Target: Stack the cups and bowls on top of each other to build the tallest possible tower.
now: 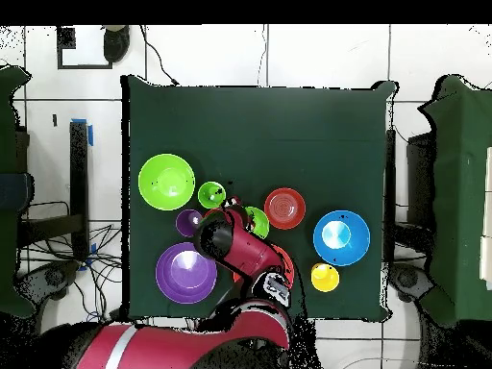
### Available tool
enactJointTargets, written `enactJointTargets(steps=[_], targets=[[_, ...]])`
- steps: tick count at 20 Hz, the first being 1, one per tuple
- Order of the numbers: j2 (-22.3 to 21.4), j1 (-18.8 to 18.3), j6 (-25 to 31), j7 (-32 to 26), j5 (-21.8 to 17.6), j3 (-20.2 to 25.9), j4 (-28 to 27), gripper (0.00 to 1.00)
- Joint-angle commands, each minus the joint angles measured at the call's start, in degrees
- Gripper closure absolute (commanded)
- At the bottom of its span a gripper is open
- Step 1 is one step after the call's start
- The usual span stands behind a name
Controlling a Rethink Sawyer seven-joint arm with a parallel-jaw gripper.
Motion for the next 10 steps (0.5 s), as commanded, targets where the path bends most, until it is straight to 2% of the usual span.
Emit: enactJointTargets(steps=[1,10], targets=[[2.54,1.86,0.6,11.72,5.02,3.86,-5.22,0.0],[3.2,2.61,1.94,10.26,5.05,3.54,-4.88,0.0]])
